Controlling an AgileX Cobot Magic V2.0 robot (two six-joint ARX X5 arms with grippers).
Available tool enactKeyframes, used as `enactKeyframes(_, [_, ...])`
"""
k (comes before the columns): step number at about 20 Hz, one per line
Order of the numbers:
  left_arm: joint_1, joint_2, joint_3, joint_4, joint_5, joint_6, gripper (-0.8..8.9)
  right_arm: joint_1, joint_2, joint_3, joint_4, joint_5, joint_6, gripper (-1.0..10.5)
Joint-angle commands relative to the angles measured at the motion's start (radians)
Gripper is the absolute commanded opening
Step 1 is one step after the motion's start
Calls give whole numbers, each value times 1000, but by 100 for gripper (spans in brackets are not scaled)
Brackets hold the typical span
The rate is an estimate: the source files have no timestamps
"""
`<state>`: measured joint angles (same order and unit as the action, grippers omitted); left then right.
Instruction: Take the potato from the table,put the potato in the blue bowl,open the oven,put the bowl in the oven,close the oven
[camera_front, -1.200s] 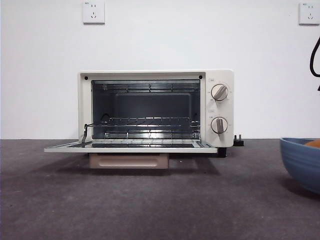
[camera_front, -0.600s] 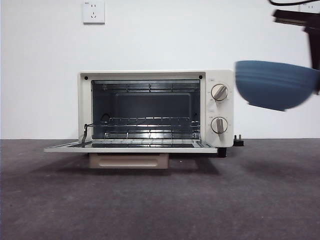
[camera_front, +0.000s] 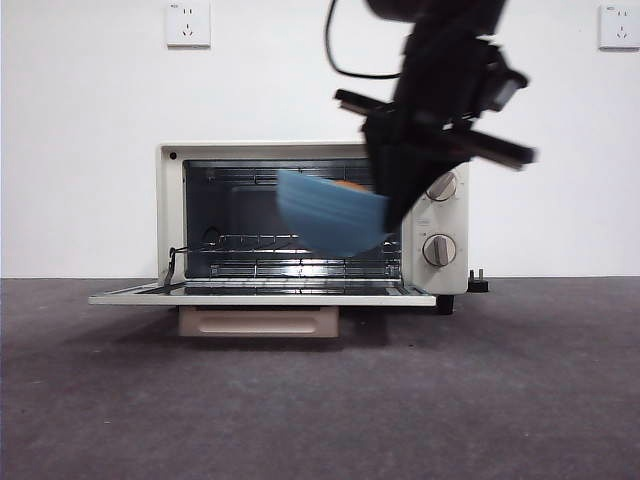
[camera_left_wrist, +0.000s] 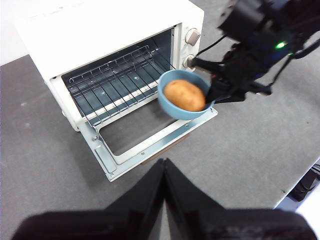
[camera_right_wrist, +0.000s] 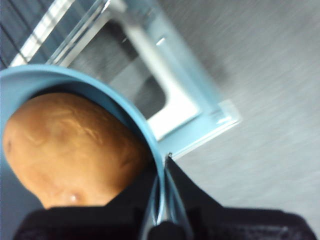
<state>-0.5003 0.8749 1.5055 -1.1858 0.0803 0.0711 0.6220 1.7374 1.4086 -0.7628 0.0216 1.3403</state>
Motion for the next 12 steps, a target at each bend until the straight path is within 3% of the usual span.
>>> enactKeyframes(1, [-3, -5, -2, -1, -3, 11, -6, 0, 80, 106, -15, -3, 58, -12])
enactKeyframes(7, [-3, -5, -2, -2, -3, 11, -5, -8, 279, 475, -279, 47, -25, -12])
enactKeyframes(12, [-3, -5, -2, -4, -3, 11, -5, -42, 328, 568, -304, 62, 30, -11])
